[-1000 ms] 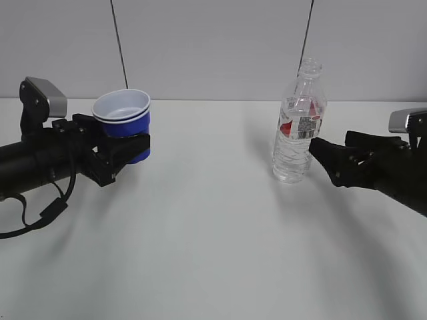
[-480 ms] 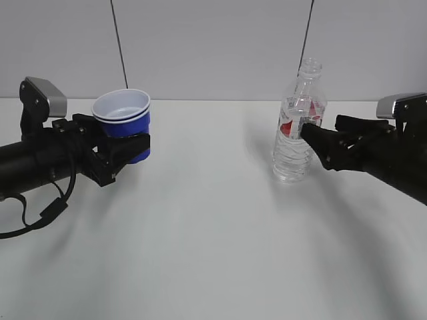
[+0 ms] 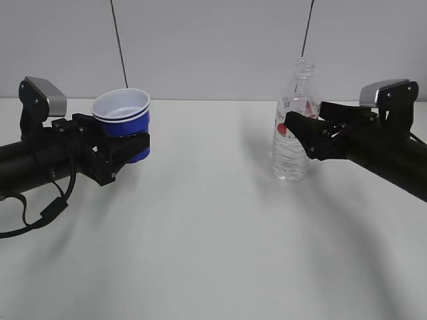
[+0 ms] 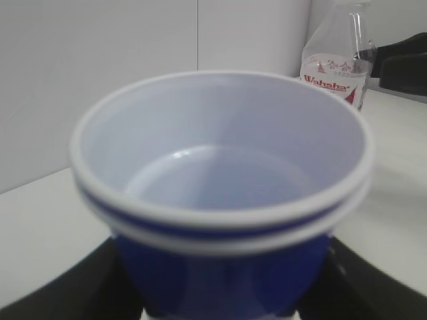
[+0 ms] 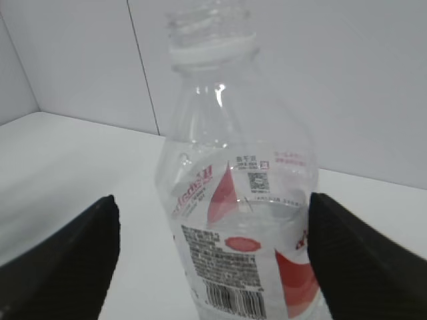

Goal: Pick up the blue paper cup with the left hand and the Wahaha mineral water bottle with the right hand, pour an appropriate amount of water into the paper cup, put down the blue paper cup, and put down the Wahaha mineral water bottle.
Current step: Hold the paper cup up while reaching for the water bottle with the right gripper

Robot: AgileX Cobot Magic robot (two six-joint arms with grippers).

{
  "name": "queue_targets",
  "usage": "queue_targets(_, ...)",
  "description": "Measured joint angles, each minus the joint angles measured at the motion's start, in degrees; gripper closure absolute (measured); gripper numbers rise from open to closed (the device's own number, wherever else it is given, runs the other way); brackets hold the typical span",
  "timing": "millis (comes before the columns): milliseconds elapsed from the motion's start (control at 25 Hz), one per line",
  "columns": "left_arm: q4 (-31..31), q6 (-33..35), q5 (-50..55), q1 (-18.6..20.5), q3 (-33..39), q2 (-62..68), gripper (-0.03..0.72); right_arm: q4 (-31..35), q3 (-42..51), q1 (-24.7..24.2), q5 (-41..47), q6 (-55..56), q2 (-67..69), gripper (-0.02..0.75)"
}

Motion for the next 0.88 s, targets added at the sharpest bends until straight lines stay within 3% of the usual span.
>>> queue_targets(240,-0.2,0.0,0.0,0.0,0.0,0.0,0.227,2.94,-0.13,0.19,1.34,0.0,0.0,0.076)
queue_targets(880,-0.56,0.0,0.0,0.0,0.0,0.0,0.227,3.26,-1.41,0.19,1.91,0.1,5.44,0.08)
